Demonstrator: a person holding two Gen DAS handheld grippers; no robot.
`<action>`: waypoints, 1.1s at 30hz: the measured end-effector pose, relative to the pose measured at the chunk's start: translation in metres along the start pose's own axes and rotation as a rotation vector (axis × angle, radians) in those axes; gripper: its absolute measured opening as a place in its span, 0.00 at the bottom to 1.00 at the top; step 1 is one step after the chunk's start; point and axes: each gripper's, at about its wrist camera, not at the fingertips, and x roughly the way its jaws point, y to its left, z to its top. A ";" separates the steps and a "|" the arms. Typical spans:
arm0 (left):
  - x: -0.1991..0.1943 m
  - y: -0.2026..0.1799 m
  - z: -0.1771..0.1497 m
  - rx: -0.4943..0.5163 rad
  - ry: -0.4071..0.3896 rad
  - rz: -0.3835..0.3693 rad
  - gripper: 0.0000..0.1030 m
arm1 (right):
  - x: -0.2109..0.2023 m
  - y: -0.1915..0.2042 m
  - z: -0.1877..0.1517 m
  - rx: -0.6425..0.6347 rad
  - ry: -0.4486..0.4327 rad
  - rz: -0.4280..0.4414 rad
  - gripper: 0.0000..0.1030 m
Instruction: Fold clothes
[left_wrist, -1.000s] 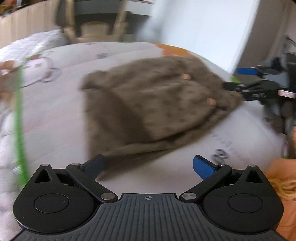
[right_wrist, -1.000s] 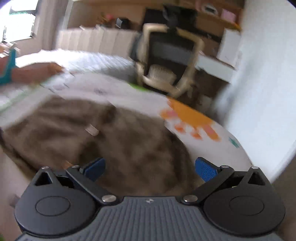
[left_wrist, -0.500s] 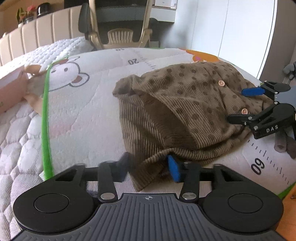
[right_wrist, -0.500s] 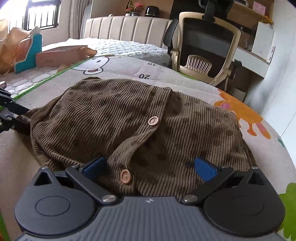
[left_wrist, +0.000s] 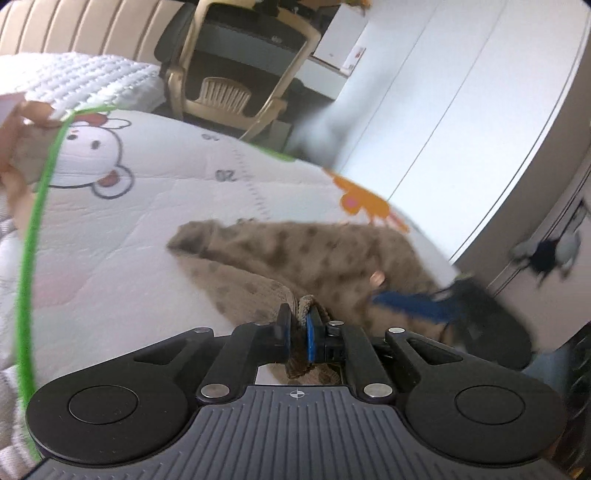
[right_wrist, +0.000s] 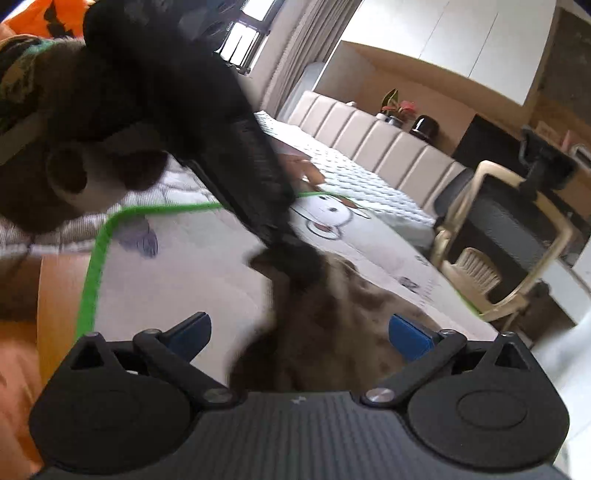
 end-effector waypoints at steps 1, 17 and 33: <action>0.002 -0.003 0.002 0.002 -0.002 -0.003 0.09 | 0.009 0.001 0.005 0.012 0.002 0.010 0.91; 0.012 0.072 0.009 -0.411 0.036 0.024 0.83 | 0.046 -0.052 -0.009 0.383 0.078 0.149 0.37; 0.054 0.023 0.055 -0.353 0.010 0.051 0.25 | 0.015 -0.020 -0.015 0.105 0.011 -0.029 0.32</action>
